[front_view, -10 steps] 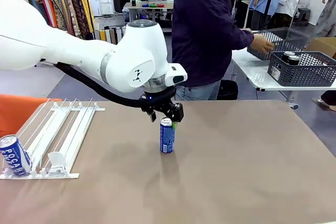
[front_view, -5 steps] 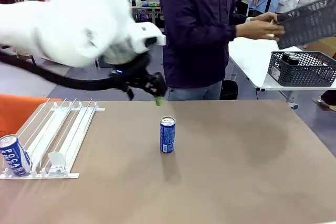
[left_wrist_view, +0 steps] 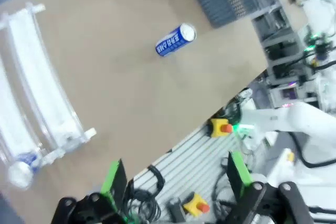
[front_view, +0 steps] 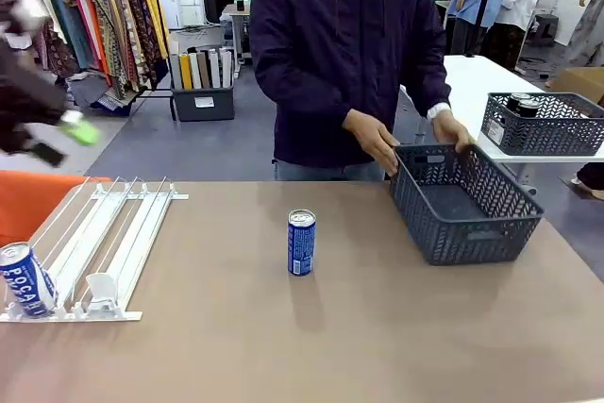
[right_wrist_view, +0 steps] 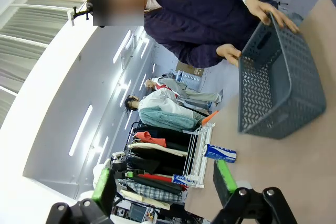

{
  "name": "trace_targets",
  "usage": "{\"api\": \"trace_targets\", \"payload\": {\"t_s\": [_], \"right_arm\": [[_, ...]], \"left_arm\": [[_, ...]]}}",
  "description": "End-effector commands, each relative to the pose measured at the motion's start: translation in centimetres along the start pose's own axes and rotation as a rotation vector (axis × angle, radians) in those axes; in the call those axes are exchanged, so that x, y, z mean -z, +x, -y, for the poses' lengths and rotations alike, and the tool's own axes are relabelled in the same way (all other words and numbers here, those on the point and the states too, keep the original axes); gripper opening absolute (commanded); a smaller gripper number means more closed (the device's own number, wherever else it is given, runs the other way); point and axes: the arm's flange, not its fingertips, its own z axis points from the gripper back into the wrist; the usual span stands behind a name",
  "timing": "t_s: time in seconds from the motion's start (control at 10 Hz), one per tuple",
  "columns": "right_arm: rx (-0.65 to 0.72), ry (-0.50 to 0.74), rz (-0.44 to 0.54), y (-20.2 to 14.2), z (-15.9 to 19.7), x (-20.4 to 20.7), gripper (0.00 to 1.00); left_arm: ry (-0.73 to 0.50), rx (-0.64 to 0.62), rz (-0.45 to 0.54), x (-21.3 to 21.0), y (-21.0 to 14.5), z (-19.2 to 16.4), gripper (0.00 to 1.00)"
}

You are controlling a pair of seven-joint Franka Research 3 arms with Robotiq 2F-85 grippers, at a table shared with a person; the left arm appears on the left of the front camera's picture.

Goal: Retrieve and store the cans from the dispenser.
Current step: Pick up one can from the Automatic Can Dispenser and place it in the middle of the table.

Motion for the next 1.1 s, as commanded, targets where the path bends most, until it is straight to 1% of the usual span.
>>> {"api": "trace_targets", "payload": {"t_s": [0.0, 0.1, 0.2, 0.3, 0.4, 0.5, 1.0], "right_arm": [[-0.001, 0.008, 0.009, 0.3, -0.4, 0.2, 1.0], [-0.001, 0.008, 0.009, 0.3, -0.4, 0.2, 1.0], [-0.001, 0.008, 0.009, 0.3, -0.4, 0.2, 1.0], [-0.001, 0.008, 0.009, 0.3, -0.4, 0.2, 1.0], [-0.001, 0.008, 0.009, 0.3, -0.4, 0.2, 1.0], [-0.001, 0.008, 0.009, 0.3, -0.4, 0.2, 1.0], [-0.001, 0.008, 0.009, 0.3, -0.4, 0.2, 1.0]], "left_arm": [[-0.188, -0.124, 0.083, -3.2, -2.9, -6.9, 1.0], [-0.312, -0.166, 0.165, -5.1, -5.7, -10.5, 1.0], [-0.437, -0.223, 0.25, -5.9, -8.1, -13.8, 1.0], [-0.489, -0.282, 0.301, -5.6, -10.0, -16.3, 1.0], [-0.501, -0.315, 0.308, -5.0, -11.3, -17.7, 1.0], [-0.401, -0.249, 0.257, -7.0, -9.9, -14.9, 1.0], [-0.401, -0.249, 0.257, -7.0, -9.9, -14.9, 1.0]]}}
